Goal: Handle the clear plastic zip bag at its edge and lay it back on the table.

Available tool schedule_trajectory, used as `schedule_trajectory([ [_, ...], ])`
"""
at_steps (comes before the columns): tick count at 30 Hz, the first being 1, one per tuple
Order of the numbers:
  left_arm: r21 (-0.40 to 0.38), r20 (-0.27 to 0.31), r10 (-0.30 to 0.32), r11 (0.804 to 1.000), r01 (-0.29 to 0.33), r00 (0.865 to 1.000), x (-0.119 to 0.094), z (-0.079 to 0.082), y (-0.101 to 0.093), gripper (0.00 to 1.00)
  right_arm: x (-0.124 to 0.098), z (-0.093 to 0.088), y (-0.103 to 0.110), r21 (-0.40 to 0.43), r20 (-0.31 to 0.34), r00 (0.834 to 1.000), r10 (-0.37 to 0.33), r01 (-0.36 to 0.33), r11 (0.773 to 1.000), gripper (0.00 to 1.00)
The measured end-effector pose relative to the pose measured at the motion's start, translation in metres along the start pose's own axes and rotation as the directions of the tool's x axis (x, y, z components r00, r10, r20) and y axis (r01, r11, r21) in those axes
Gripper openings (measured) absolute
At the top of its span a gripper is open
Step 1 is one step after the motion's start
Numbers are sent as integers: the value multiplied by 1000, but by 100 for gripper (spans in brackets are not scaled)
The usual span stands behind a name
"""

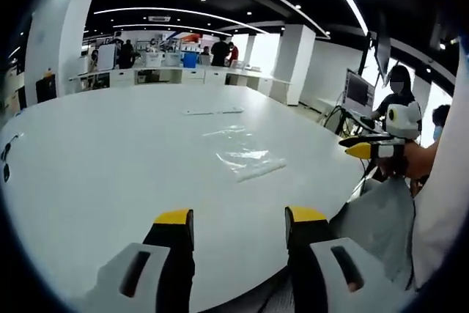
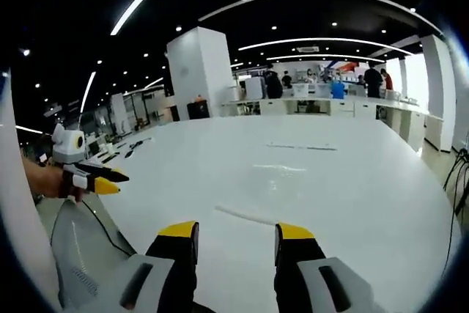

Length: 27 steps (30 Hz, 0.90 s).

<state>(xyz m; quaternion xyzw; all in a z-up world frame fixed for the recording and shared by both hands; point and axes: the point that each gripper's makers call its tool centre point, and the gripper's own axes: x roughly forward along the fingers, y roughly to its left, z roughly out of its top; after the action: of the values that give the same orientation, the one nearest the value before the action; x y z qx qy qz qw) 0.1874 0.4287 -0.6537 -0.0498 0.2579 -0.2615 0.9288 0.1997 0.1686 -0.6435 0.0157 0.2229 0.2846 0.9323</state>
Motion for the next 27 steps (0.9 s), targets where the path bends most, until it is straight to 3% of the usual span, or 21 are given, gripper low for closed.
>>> schedule_trajectory([
  [7, -17, 11, -3, 1000, 3, 1000, -3, -7, -1, 48, -3, -3, -1, 13, 9, 1000, 0, -1, 1000, 39],
  [13, -37, 70, -28, 999, 30, 997, -2, 1, -12, 47, -3, -1, 2, -1, 33, 999, 8, -8, 1000, 39],
  [17, -9, 60, -38, 999, 38, 997, -2, 0, -22, 46, -3, -5, 0, -13, 26, 1000, 1, -1, 1000, 39],
  [21, -9, 91, -50, 999, 51, 995, -5, 3, -30, 45, -4, -4, -2, -5, 49, 999, -2, 2, 1000, 39],
  [27, 8, 93, -45, 999, 44, 995, -4, 2, -31, 42, -3, -6, -5, -6, 60, 998, -15, 15, 1000, 38],
])
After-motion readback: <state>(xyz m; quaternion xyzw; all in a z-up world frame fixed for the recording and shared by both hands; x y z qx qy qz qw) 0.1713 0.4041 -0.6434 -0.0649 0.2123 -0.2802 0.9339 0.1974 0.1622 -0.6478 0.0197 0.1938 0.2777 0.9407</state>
